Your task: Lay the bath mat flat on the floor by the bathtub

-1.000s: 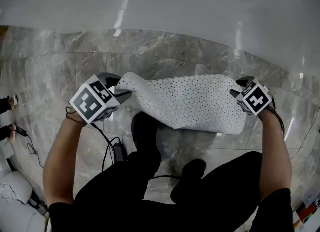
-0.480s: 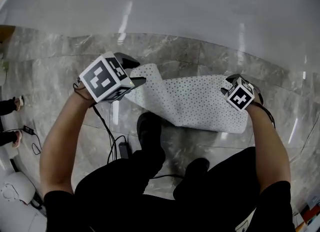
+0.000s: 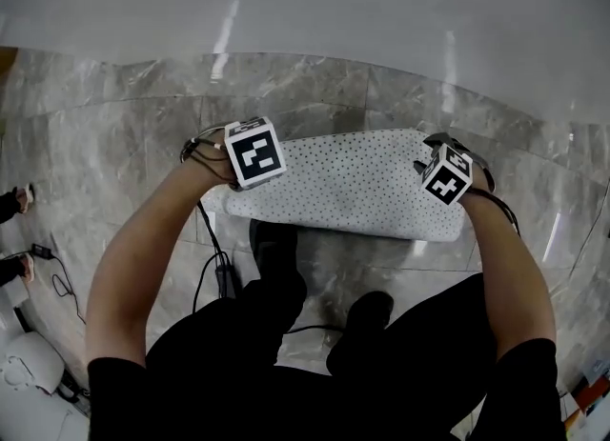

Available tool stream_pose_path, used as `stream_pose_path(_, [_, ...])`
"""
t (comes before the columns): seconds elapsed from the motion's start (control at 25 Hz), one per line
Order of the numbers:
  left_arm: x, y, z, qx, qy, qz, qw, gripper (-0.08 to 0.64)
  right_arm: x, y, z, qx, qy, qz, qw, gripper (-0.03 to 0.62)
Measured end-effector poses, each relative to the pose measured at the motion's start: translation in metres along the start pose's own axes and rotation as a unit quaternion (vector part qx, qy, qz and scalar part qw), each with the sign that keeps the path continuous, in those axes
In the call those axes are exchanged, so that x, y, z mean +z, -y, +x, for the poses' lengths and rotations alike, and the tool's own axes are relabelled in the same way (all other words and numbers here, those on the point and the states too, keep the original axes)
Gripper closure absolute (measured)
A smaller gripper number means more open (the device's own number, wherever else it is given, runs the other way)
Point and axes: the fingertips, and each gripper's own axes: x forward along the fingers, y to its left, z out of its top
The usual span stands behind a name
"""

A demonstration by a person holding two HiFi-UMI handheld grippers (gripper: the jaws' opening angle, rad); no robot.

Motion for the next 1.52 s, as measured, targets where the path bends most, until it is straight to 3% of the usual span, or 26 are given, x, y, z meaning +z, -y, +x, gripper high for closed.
stream_pose_path(0.24, [-0.013, -0.001, 0.034, 0.010, -0.011, -0.023, 0.9996, 0.321, -0.035, -0.003, 0.011, 0.005, -0.008, 0.029, 1.000, 0.373])
stream_pose_path(0.36, [-0.017, -0.014, 0.049, 0.036, -0.010, -0.033, 0.9988, 0.308, -0.034, 0.003, 0.014, 0.004, 0.001, 0.051, 0.999, 0.359])
stream_pose_path(0.52, [-0.020, -0.015, 0.073, 0.048, 0.000, -0.040, 0.9981, 0.296, -0.026, -0.002, 0.019, 0.005, 0.010, 0.035, 0.999, 0.348])
stream_pose_path(0.68, [-0.025, -0.007, 0.094, 0.047, -0.016, -0.019, 0.9986, 0.286, -0.027, -0.008, 0.025, 0.010, 0.004, 0.008, 1.000, 0.345])
stream_pose_path(1.08, [-0.024, -0.011, 0.099, 0.087, 0.006, -0.008, 0.9962, 0.273, -0.034, 0.014, 0.043, -0.003, 0.009, 0.038, 0.999, 0.304])
stream_pose_path(1.24, [-0.025, -0.016, 0.095, 0.112, 0.023, -0.020, 0.9932, 0.244, -0.028, 0.014, 0.050, 0.001, 0.010, 0.016, 1.000, 0.295])
stream_pose_path(1.4, [-0.031, -0.015, 0.100, 0.081, 0.040, -0.066, 0.9937, 0.245, -0.028, 0.017, 0.056, 0.029, 0.009, 0.021, 0.999, 0.264])
stream_pose_path(1.52, [-0.031, -0.018, 0.101, 0.071, 0.028, -0.064, 0.9951, 0.245, -0.029, 0.021, 0.059, 0.052, 0.021, 0.041, 0.998, 0.238])
